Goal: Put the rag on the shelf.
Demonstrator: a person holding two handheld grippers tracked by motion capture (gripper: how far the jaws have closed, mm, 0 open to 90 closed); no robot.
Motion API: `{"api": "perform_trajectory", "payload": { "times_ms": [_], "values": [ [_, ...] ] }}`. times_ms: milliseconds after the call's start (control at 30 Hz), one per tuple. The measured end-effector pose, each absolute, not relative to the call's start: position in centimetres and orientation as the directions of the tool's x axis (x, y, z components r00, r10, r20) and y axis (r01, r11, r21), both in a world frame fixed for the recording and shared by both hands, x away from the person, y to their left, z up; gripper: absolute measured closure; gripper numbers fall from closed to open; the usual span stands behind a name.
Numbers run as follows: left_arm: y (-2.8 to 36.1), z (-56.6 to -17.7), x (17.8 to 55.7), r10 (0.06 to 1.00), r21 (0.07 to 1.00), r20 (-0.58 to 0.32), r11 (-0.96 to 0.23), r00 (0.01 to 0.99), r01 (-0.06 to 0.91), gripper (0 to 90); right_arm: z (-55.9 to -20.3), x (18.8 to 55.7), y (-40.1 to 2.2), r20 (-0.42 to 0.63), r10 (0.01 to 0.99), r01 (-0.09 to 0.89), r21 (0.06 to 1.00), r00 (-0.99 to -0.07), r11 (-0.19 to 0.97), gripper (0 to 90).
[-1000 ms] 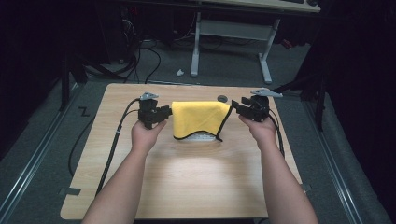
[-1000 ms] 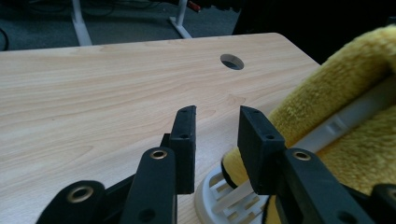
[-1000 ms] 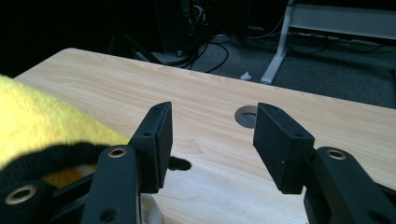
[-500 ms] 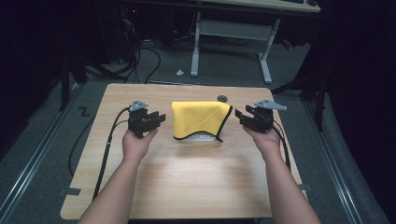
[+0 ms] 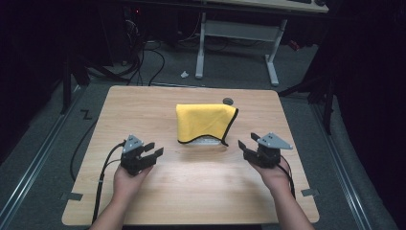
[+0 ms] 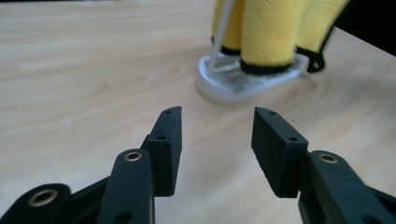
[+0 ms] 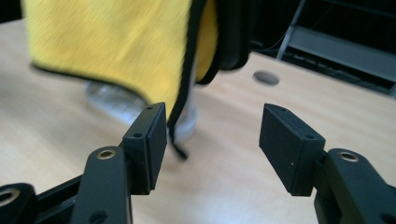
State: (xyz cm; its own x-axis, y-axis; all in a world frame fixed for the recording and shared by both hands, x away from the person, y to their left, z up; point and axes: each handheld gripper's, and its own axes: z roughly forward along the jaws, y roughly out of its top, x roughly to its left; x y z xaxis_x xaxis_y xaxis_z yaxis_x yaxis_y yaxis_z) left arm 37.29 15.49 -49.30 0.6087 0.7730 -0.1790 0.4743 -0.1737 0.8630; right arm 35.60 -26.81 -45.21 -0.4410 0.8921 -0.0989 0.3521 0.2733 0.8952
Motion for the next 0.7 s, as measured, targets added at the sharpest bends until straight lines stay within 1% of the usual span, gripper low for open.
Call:
{"api": "perform_trajectory", "payload": {
  "times_ms": [133,200,233,267,300,333,400,433,500,533,600,700],
  "values": [
    [16.2,-50.3,34.0,0.749,0.839,-0.164,-0.236,0.641,0.491,51.8,-47.1,33.0,-26.6,-0.081,0.900,0.377,0.889,-0.429,0.260,40.0],
    [16.8,-51.2,31.7,0.743,0.843,-0.153,-0.246,0.652,0.478,51.3,-48.5,31.3,-26.5,-0.081,0.910,0.383,0.889,-0.406,0.250,39.8],
    [17.2,-51.9,30.7,0.740,0.847,-0.134,-0.260,0.659,0.464,51.3,-49.4,30.3,-26.6,-0.089,0.915,0.375,0.893,-0.393,0.248,41.1],
    [17.2,-52.3,30.3,0.744,0.829,-0.124,-0.286,0.656,0.480,53.4,-50.4,29.7,-26.5,-0.105,0.907,0.382,0.883,-0.407,0.273,39.9],
    [17.2,-52.4,30.5,0.735,0.803,-0.145,-0.304,0.662,0.513,53.0,-51.1,29.4,-26.3,-0.112,0.891,0.416,0.854,-0.439,0.312,36.9],
    [17.3,-52.3,30.7,0.728,0.800,-0.163,-0.298,0.666,0.521,50.7,-51.6,29.2,-26.3,-0.119,0.886,0.433,0.838,-0.448,0.331,38.0],
    [17.5,-52.2,30.9,0.736,0.813,-0.190,-0.254,0.650,0.524,50.7,-51.9,28.7,-26.5,-0.091,0.892,0.455,0.834,-0.443,0.312,38.0],
    [17.4,-52.2,31.1,0.734,0.812,-0.206,-0.241,0.648,0.531,50.5,-51.7,28.7,-26.5,-0.099,0.892,0.449,0.836,-0.441,0.314,38.0],
    [17.2,-52.1,31.2,0.725,0.819,-0.198,-0.248,0.660,0.518,50.3,-51.4,28.7,-26.4,-0.114,0.899,0.436,0.844,-0.423,0.313,37.9],
    [17.1,-52.1,31.2,0.724,0.819,-0.181,-0.264,0.665,0.510,50.3,-51.3,28.7,-26.4,-0.105,0.902,0.437,0.848,-0.418,0.301,37.9],
    [17.0,-52.2,31.3,0.727,0.817,-0.165,-0.278,0.666,0.506,50.1,-51.4,28.7,-26.4,-0.113,0.901,0.436,0.845,-0.419,0.310,38.0],
    [17.2,-52.3,31.3,0.725,0.814,-0.186,-0.264,0.663,0.518,50.3,-51.7,28.8,-26.4,-0.107,0.901,0.451,0.837,-0.421,0.311,38.0]
  ]
}}
